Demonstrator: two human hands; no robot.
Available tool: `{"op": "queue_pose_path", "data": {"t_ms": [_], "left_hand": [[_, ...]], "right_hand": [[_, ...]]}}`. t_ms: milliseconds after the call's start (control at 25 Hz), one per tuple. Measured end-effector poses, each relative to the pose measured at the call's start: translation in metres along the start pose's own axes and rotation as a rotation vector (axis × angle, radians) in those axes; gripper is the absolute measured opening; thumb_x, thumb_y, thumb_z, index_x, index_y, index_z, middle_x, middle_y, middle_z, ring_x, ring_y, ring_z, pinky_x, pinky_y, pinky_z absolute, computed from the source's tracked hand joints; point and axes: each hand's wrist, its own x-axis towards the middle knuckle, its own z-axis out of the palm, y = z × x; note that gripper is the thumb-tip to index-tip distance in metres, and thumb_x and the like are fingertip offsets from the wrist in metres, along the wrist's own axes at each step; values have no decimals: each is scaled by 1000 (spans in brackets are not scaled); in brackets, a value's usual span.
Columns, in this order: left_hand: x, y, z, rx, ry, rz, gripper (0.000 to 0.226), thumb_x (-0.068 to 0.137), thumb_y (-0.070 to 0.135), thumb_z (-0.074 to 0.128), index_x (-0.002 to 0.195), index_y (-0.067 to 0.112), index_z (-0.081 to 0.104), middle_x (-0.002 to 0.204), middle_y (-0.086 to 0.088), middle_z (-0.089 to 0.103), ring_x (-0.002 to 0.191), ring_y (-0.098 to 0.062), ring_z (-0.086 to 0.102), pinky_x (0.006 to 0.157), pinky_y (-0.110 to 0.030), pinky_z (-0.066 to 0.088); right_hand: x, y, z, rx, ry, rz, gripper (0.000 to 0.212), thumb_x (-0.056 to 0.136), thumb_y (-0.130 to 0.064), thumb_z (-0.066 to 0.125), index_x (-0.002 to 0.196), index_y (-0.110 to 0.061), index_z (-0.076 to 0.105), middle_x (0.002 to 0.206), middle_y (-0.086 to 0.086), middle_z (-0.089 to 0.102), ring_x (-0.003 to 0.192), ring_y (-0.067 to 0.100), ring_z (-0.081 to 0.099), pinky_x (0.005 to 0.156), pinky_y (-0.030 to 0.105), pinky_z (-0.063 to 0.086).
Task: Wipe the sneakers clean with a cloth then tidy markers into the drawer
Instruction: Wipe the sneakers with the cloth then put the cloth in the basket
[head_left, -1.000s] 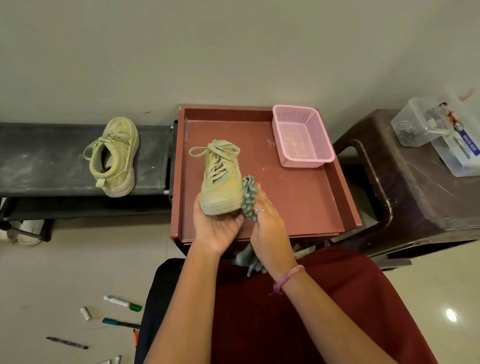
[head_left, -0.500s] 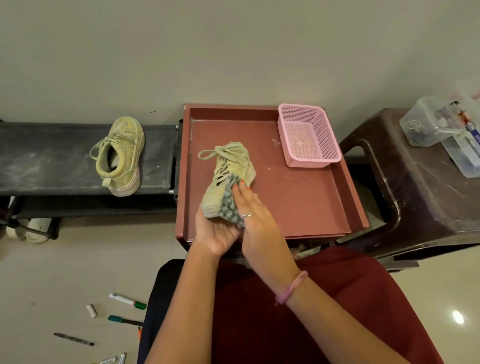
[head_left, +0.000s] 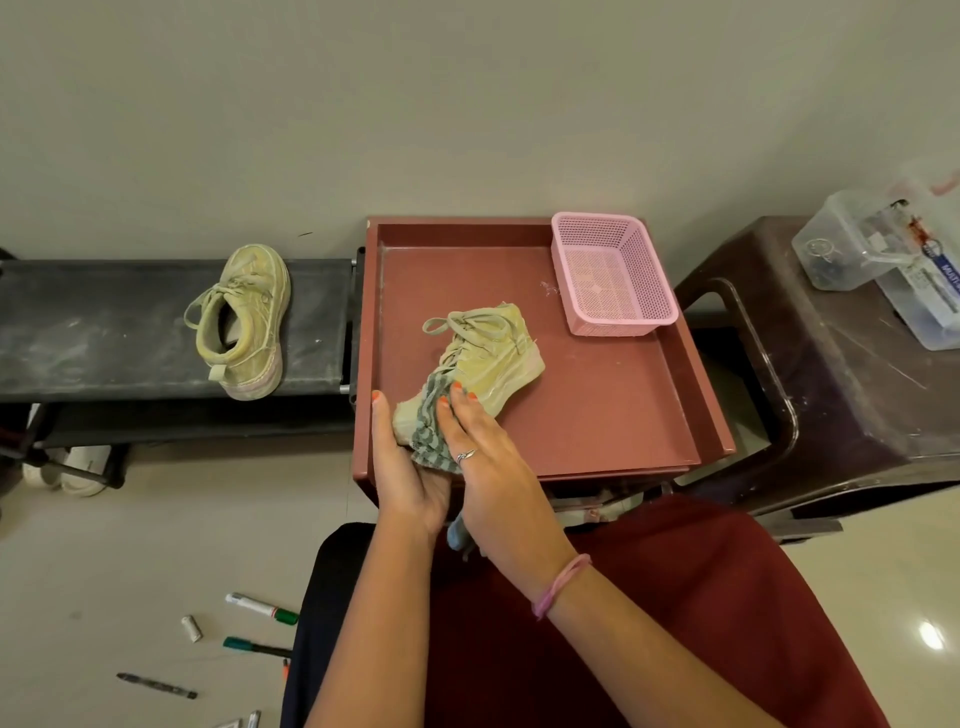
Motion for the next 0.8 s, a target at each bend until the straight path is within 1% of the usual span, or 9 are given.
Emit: {"op": "queue_pose_path", "data": {"t_ms": [80,200,360,440,520,600,680,760,800], "left_hand": [[-7,2,2,74,-30,52,67,86,56,51,123,2,61,119,-15,68,109,-22,66,87,-30,56],[-9,4,3,114,-25,69,64,79,46,63,127,4,59,123,-14,66,113,-21,64,87,-28,56],[-7,5,0,124,1,83,61,78,43,65,125,4,60,120,-14,67,112,-22,65,89,-29,56],[-8,5,1,140,13,94,61,79,42,65,125,3,59,118,-14,68,110,-22,66,89,-30,56],[-7,5,1,143,26,117,57,81,38,64,125,2,58,116,-15,69,108,-21,66,90,-29,56],[-4,4,1,122,25,113,54,84,35,63,125,1,57,118,-17,67,108,-22,66,90,-32,55],[0,4,-3,110,23,86,55,86,35,63,128,0,55,123,-20,64,112,-26,64,92,-36,53],[6,5,-10,113,-4,60,46,95,30,56,129,-1,54,126,-23,62,117,-31,60,95,-38,52],[7,5,-11,122,-8,55,41,98,27,52,128,-1,55,125,-23,62,116,-31,61,94,-36,53]], "right_hand": [[10,-9,-3,35,-23,39,51,91,-8,31,141,-1,36,151,14,30,143,20,20,117,31,16],[18,-4,-4,-43,-32,44,50,91,-5,31,141,-1,39,151,13,32,141,26,27,117,33,19],[20,-5,0,-52,-24,107,48,91,-4,35,139,-2,42,149,10,35,140,25,30,116,30,18],[27,-1,-1,-26,-12,209,50,90,-2,33,140,-4,42,149,10,37,140,21,28,116,30,20],[43,6,-7,9,3,343,58,88,9,38,143,-8,38,151,5,33,142,18,25,117,35,22],[50,6,-9,12,-21,412,62,88,10,38,145,-14,35,154,2,29,144,16,21,117,36,22],[41,-6,-6,-13,-72,353,57,91,-1,31,146,-17,32,155,3,25,145,18,16,119,36,16],[20,-26,-1,-36,-116,233,57,88,-10,23,142,-8,39,151,13,34,142,25,22,116,36,19],[14,-28,-2,-68,-115,181,55,87,-9,27,139,-3,43,147,17,39,140,28,27,115,36,20]]}}
